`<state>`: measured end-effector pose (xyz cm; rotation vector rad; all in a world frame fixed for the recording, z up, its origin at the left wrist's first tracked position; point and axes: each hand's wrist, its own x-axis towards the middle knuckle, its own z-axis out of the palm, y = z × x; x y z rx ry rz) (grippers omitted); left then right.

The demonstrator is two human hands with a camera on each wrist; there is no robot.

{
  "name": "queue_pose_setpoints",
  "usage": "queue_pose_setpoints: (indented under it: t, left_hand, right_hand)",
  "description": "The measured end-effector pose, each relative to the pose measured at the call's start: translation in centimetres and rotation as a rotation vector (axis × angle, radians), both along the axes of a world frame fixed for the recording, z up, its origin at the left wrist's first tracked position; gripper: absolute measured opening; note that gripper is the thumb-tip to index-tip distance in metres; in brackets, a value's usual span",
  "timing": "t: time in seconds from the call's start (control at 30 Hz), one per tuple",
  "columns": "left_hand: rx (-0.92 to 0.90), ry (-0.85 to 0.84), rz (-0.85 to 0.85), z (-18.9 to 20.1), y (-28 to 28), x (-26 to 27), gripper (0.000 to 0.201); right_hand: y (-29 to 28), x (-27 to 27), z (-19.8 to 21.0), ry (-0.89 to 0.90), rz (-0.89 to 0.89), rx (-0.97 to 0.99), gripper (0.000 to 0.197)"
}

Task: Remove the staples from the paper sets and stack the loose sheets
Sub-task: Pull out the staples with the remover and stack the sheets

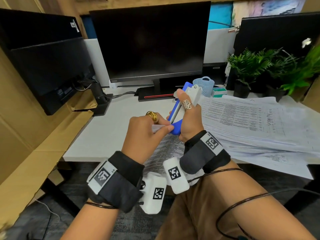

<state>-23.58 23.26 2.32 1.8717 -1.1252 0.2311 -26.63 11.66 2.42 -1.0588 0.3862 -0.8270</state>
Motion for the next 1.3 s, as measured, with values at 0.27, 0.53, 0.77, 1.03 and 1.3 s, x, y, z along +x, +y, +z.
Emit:
queue_pose_setpoints:
  t: [0.27, 0.53, 0.77, 1.03, 1.3]
  left_hand:
    - [-0.049, 0.094, 0.056, 0.4, 1.1, 1.5, 0.009]
    - [-0.063, 0.057, 0.008, 0.5, 1.2, 0.6, 0.006]
    - [-0.078, 0.049, 0.002, -0.1, 1.5, 0.8, 0.007]
    - [-0.021, 0.030, -0.003, -0.1, 2.1, 1.0, 0.009]
    - [0.124, 0.045, 0.105, -1.6, 2.4, 3.8, 0.008]
  right_hand:
    - [-0.2, -0.9, 0.3, -0.037, -0.061, -0.119, 0.038]
    - [0.3, -1.3, 1.0, -0.053, -0.125, -0.113, 0.028]
    - [0.6, -1.1, 0.7, -0.080, -0.116, -0.175, 0.034]
    - [0.6, 0.4, 0.2, 0.024, -0.048, -0.134, 0.039]
    - [-3.0, 6.1, -2.4, 0.483, 0.364, -0.115, 0.094]
